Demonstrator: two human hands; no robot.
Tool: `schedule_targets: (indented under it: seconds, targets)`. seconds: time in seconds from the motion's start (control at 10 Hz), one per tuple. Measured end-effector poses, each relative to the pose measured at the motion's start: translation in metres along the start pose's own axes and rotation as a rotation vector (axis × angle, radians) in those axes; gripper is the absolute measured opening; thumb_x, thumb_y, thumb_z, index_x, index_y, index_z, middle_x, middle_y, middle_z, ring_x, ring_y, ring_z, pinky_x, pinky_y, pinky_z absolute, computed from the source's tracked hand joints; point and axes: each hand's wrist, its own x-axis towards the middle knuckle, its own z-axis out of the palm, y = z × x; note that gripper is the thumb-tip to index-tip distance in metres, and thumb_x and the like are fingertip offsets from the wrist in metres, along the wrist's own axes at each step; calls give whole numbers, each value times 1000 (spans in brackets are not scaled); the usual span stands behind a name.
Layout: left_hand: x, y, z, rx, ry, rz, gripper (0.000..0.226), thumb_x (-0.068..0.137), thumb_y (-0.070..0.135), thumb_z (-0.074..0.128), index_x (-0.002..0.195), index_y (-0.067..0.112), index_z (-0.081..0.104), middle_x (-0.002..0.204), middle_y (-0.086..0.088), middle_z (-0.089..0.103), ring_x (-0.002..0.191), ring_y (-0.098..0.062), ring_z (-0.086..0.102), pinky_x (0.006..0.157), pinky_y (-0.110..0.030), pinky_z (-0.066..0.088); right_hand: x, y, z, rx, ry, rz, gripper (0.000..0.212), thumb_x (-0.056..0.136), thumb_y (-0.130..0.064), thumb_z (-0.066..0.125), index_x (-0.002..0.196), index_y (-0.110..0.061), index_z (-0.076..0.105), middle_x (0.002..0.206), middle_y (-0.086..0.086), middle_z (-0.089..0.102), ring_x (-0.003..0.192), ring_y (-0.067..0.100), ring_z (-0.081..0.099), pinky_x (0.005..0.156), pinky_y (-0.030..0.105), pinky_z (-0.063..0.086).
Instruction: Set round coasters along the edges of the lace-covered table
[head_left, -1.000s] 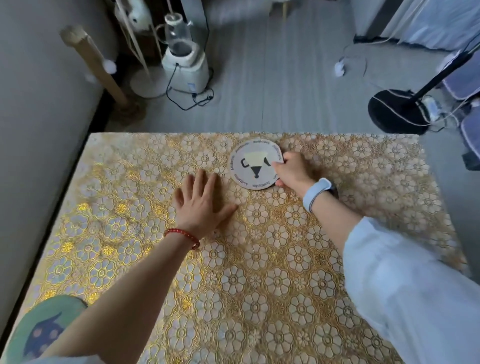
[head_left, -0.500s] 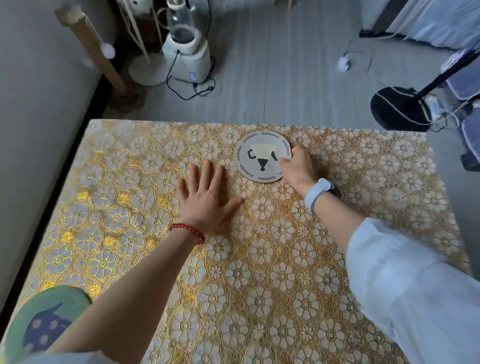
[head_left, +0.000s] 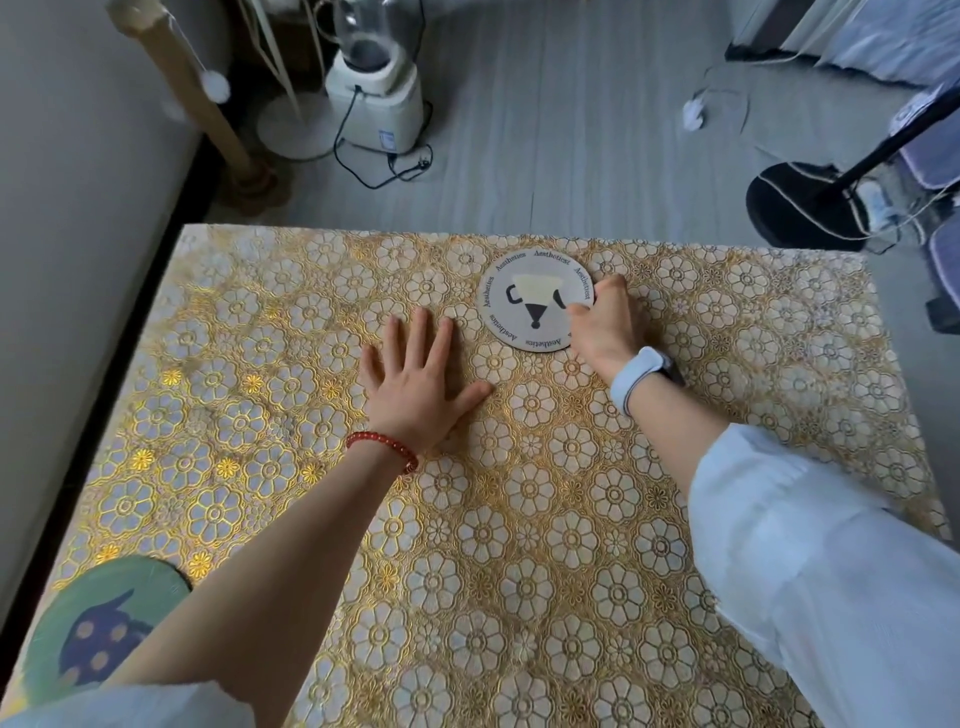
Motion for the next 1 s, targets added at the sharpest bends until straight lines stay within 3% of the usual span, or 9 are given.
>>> schedule_targets:
  seconds: [0.1,0.2,0.3,0.5,0.6,0.7,0.8,0.9,1.0]
  targets:
    - [0,0,-1,8,3,-3,88,75,74,30,143,29,-2,156,-1,-9,141,-29,-14,110,-55,-8,0,0,1,-8,22,-24,28,87,-8,51,114,1,48,119,21,56,105,35,55,84,41,50]
    - [0,0,0,15,1,-5,88,75,74,30,143,29,-2,156,-1,-9,141,-29,-14,110,-55,-8,-4,0,3,-51,63,-125,31,88,-5,49,118,-5,45,124,20,45,90,34,56,68,37,49]
    - [0,0,0,16,-7,-3,88,75,75,29,143,29,-3,156,-1,-10,141,-29,-15,110,-55,-9,-11,9,5,-236,95,-330,27,89,-10,48,116,-8,50,120,19,42,93,36,54,69,38,47]
    - [1,-1,1,12,0,3,87,76,74,28,143,29,-2,156,-1,-9,141,-29,-15,110,-55,-9,-35,29,19,-433,76,-462,52,90,-39,37,138,-21,28,143,18,32,119,37,36,93,48,36]
    - [-1,1,-1,18,-25,-11,86,77,73,29,143,29,-4,155,-1,-12,140,-28,-17,110,-53,-11,-48,31,19,-332,16,-377,59,91,-42,37,143,-23,15,149,17,21,133,37,23,104,54,27]
    - [-5,7,-6,33,-29,-40,81,81,70,29,143,29,-3,156,-2,-11,141,-29,-16,111,-55,-9,-61,29,15,-142,-79,-313,60,93,-32,38,144,-18,10,154,17,7,140,35,7,111,53,20]
    - [-29,21,-5,7,-16,-90,71,86,63,27,144,29,3,156,-5,-7,141,-32,-13,110,-57,-9,-93,18,-13,180,-197,-203,48,95,-21,39,140,-12,25,147,16,30,135,28,30,108,43,35]
    - [-67,26,2,-42,-10,-64,63,89,55,29,143,28,8,156,-7,-2,142,-31,-8,111,-56,-6,-130,0,-56,403,-236,-90,32,94,-17,43,124,-7,48,126,14,56,115,26,54,84,28,51]
    - [-124,30,16,-109,2,-120,62,90,51,30,144,29,8,156,-8,-5,141,-31,-11,111,-54,-10,-185,-13,-130,791,-365,-222,20,91,-12,45,104,-13,61,99,3,66,97,22,62,87,36,51]
